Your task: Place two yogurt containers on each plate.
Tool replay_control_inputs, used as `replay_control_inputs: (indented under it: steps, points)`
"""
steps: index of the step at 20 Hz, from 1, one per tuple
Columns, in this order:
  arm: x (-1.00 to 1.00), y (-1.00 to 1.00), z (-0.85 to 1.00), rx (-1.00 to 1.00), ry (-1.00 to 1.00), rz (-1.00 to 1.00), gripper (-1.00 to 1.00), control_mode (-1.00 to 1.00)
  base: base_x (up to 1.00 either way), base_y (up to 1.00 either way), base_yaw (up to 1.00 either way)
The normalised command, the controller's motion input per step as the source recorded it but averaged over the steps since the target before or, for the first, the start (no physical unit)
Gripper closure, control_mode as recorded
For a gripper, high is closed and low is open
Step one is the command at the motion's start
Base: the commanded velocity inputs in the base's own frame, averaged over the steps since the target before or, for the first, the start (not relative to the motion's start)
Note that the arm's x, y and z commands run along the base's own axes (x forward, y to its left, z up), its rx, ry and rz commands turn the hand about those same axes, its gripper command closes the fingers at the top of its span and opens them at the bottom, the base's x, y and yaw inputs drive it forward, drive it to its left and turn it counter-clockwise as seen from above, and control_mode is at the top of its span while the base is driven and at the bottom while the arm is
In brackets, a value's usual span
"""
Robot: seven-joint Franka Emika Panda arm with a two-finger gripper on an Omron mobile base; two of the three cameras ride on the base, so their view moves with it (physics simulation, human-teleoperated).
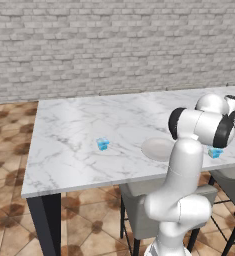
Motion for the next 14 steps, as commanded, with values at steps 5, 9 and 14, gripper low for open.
replay_control_inputs:
  steps: [5,9,14]
  points:
    - [0.0,-0.13,-0.09,0.0,0.0,0.0,-1.0,-1.0,0.0,0.0,0.0]
    - [0.0,0.0,-0.19,0.0,0.0,0.0,-1.0,-1.0,0.0,0.0,0.0]
    - [0.0,0.05,-0.21,0.0,0.0,0.0,-1.0,-1.0,0.0,0.0,0.0]
